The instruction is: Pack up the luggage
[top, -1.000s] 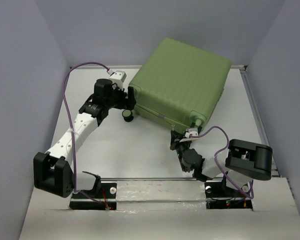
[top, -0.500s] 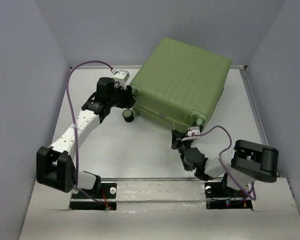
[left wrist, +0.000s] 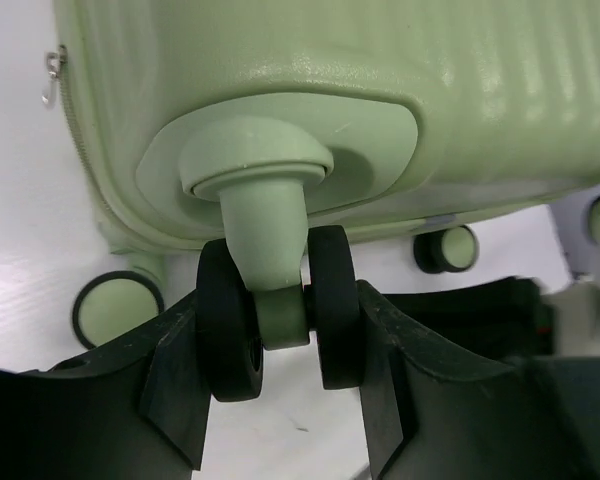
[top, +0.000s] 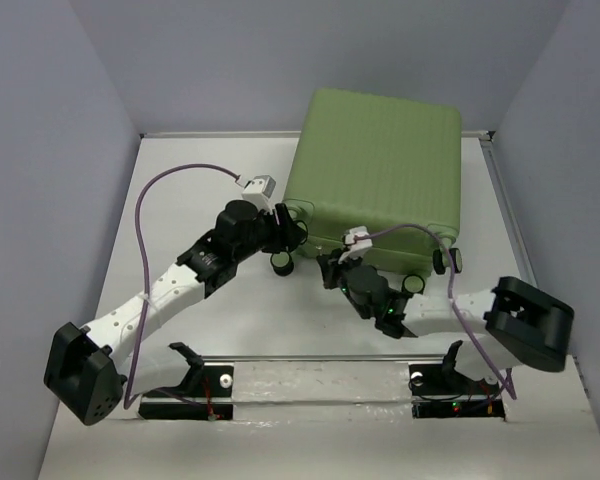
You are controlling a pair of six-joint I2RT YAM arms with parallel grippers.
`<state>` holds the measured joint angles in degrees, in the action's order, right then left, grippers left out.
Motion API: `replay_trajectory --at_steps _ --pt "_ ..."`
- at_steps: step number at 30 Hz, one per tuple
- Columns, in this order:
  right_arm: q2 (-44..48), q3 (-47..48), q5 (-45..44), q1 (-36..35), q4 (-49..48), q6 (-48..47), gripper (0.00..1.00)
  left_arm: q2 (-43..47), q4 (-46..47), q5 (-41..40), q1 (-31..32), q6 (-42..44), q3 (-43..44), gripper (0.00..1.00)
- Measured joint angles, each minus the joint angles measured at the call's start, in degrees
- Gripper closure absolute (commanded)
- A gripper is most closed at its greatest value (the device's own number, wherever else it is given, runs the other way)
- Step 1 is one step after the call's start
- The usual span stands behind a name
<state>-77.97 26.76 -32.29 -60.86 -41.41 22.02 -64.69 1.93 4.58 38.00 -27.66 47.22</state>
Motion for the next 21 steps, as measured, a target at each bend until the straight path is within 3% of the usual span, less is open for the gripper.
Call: replay_trajectory --at_steps 4,9,13,17,18,21 --pt "-12.6 7.2 3.4 -2.8 -8.0 0.7 0.93 1.4 0.3 4.5 0.9 -7.4 -1.2 0.94" --pt "-21.2 7.1 5.9 -3.1 -23.8 4.9 0.93 3.6 0.6 7.0 1.3 -14.0 -2.8 0.94" --pt "-24.8 7.8 4.7 -3.6 -29.4 6.1 0.93 6.1 3.4 5.8 1.3 -17.5 -5.8 0.94" --pt "-32.6 15.1 -0.1 -4.8 -32.7 8.7 0.92 10.7 7.7 -1.0 1.4 -19.7 -10.4 0.94" --pt "-33.7 16.2 -0.7 -4.9 -32.7 9.6 0.87 11.5 8.8 -1.7 1.6 -20.3 -11.3 0.94" --pt "-34.5 15.2 0.0 -6.6 -33.5 12.6 0.59 13.9 10.6 -3.7 3.8 -21.6 -14.1 0.94"
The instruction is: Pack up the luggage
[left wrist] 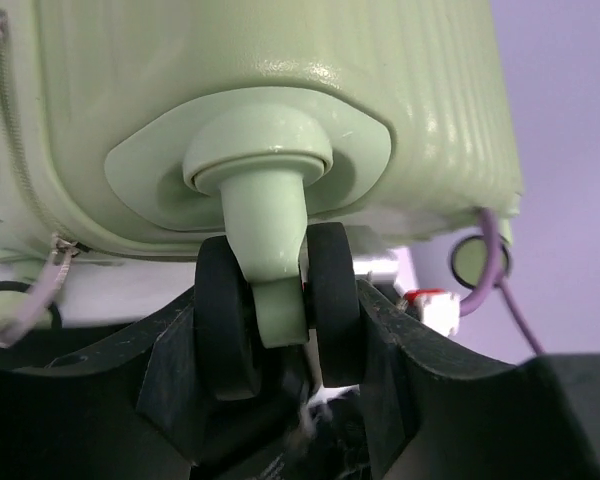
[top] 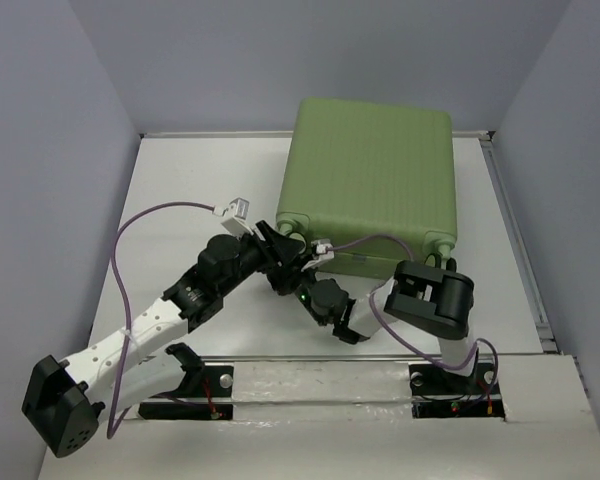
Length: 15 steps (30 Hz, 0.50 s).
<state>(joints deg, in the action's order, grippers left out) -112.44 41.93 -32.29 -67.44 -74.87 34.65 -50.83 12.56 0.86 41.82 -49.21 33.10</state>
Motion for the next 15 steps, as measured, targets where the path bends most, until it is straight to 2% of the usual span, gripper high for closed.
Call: replay_trajectory --at_steps 1,2,4,5,6,7,10,13,14,15 --pt "0.6 -1.2 1.5 -0.5 0.1 0.9 0.45 0.6 1.3 0.2 0.7 -0.8 -1.2 0.94" --pt "2.3 -4.0 3.7 -1.6 0.0 2.0 0.37 0.9 2.3 0.5 1.7 -1.6 -2.1 0.94" --pt "7.2 -10.4 5.9 -3.2 0.3 3.2 0.24 1.1 4.8 1.4 3.1 -3.6 -3.7 0.94" --pt "12.4 -15.6 7.1 -4.3 1.1 3.5 0.18 1.1 6.2 1.9 3.8 -4.8 -4.4 0.94" --pt "13.6 -16.5 7.6 -4.4 1.2 3.5 0.15 1.0 7.8 2.2 4.2 -6.0 -5.2 0.94" --pt "19.7 -19.1 7.8 -4.6 4.6 3.7 0.13 0.8 8.8 2.4 4.4 -6.7 -5.7 0.94" --pt "36.5 -19.2 8.8 -4.2 21.9 3.3 0.05 0.0 12.3 2.8 4.5 -8.6 -7.0 0.88" --pt "50.6 -19.1 9.4 -4.2 34.9 2.7 0.01 -0.5 14.7 2.8 4.7 -10.1 -7.8 0.72" --pt "54.3 -19.1 9.4 -4.2 39.3 2.3 0.01 -0.5 15.5 2.8 4.7 -10.5 -8.2 0.61" --pt "56.8 -19.1 9.4 -4.1 43.1 2.0 0.01 -0.5 15.8 2.7 4.7 -10.8 -8.5 0.55"
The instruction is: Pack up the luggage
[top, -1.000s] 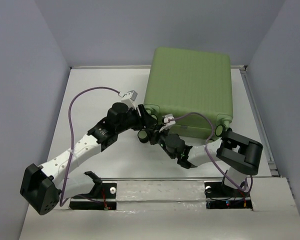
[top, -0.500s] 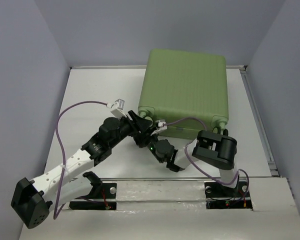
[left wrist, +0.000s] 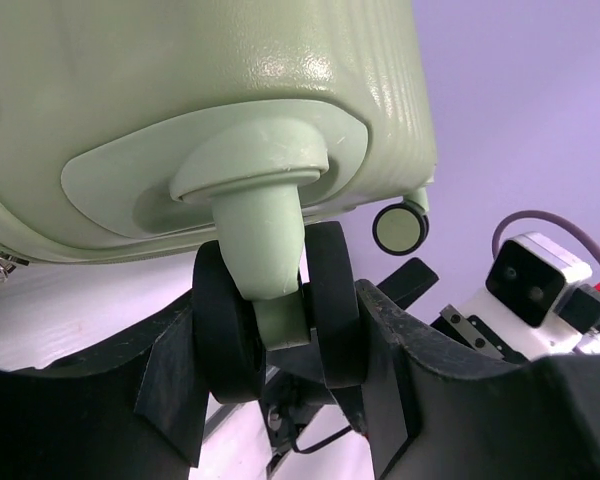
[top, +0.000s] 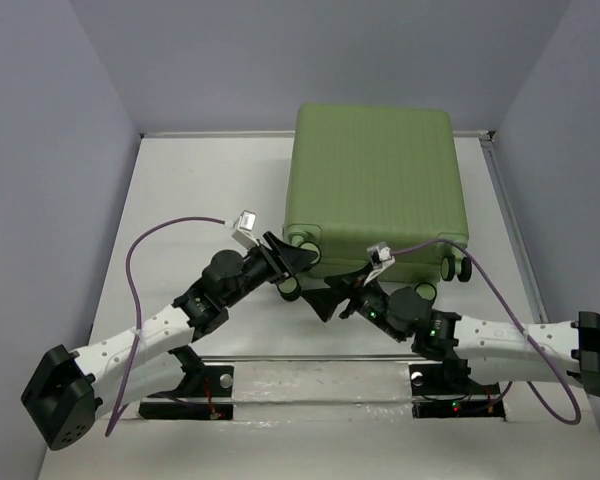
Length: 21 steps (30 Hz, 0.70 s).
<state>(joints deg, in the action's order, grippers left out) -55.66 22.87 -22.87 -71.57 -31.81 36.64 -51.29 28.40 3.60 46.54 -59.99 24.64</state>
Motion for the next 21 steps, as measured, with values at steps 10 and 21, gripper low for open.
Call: replay_trajectory --at_steps 10,21 --pt "-5.5 9.9 0.2 2.5 14.9 -9.5 0.02 0.0 5.8 1.2 0.5 -0.2 -1.8 0.11" --pt "-11.5 16.1 -0.2 5.2 12.7 -16.0 0.21 0.0 7.2 3.9 -0.6 0.0 -1.8 0.01"
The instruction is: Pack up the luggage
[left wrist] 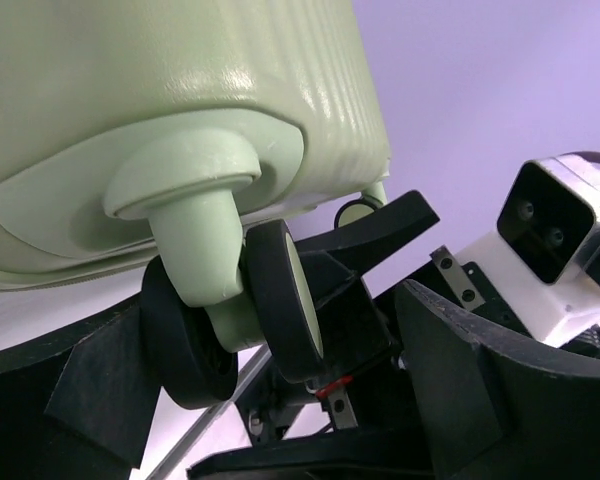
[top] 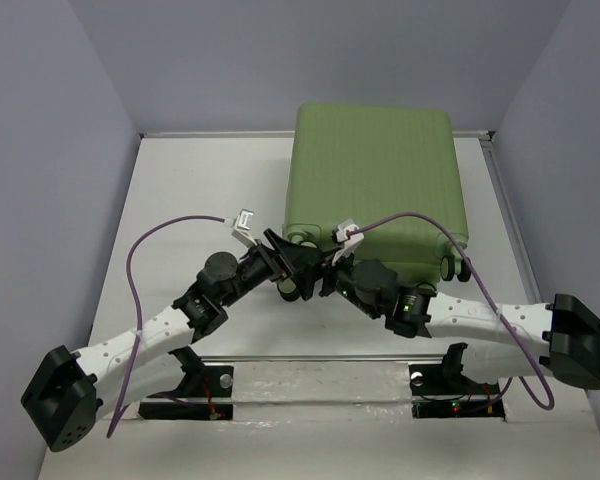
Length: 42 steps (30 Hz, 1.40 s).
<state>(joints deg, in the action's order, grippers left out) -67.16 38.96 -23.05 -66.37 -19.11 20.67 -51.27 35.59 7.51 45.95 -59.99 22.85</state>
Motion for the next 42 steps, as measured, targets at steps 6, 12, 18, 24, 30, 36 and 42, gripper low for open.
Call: replay_trajectory --at_steps 6,12,18,24,30,36,42 --pt "-4.9 -0.5 -4.7 -0.1 -9.8 0.1 0.19 0.3 0.5 -0.5 -1.6 -1.9 0.0 0.01" --pt "-9.0 -1.3 -8.6 -0.5 -19.0 -0.7 0.67 0.7 0.5 -0.8 -2.7 -2.4 0.0 0.01" --pt "-10.5 -2.1 -10.1 -0.5 -22.9 -0.4 0.93 4.3 -2.6 -2.0 -3.0 1.0 -0.6 0.03" --pt "-8.5 -3.7 -9.9 -0.5 -22.4 -0.3 0.93 15.1 -17.0 -9.7 -2.1 10.1 0.7 0.11" --pt "-6.2 -4.2 -9.5 -0.4 -19.8 -1.2 0.93 24.7 -22.2 -19.0 -2.2 12.9 -6.4 0.23" --pt "-4.7 -4.2 -8.4 -0.3 -17.3 -2.0 0.93 18.6 -16.6 -17.1 -2.2 19.7 -15.9 0.29" --pt "-3.7 -4.2 -7.9 -0.1 -15.8 -2.5 0.93 6.8 -5.4 -13.9 -2.2 27.3 -13.6 0.31"
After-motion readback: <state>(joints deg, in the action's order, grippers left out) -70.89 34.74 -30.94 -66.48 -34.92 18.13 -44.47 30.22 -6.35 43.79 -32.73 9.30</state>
